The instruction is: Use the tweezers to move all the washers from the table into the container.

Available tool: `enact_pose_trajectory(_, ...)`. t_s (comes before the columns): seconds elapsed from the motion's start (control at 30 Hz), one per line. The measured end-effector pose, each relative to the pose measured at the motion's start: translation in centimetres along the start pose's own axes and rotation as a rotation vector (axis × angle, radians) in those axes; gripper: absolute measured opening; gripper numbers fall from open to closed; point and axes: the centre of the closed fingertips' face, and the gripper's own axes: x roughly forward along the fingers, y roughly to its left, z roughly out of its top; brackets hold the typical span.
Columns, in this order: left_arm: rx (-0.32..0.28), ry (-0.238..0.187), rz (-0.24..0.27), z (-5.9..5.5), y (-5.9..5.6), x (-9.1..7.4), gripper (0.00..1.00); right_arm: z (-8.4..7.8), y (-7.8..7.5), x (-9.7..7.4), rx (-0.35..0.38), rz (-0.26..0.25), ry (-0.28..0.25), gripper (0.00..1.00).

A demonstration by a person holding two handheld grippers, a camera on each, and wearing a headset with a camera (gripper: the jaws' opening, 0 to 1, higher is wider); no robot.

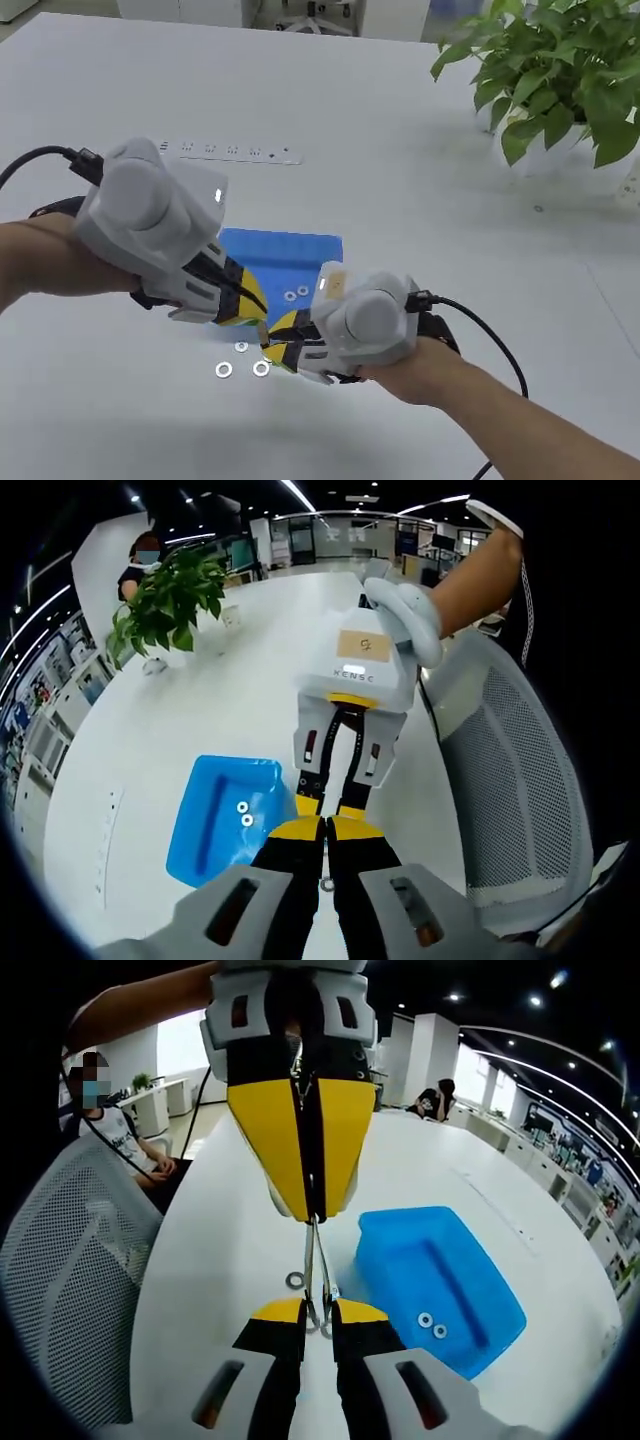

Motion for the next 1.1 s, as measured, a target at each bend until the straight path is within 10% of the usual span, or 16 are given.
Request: enact_pose_trajectory(1.1,-0.048,-0.016,0.003,-1.3,-0.9,0.9,0.05,-1.0,1.5,1.1,0.021,0.023,0.011,0.12)
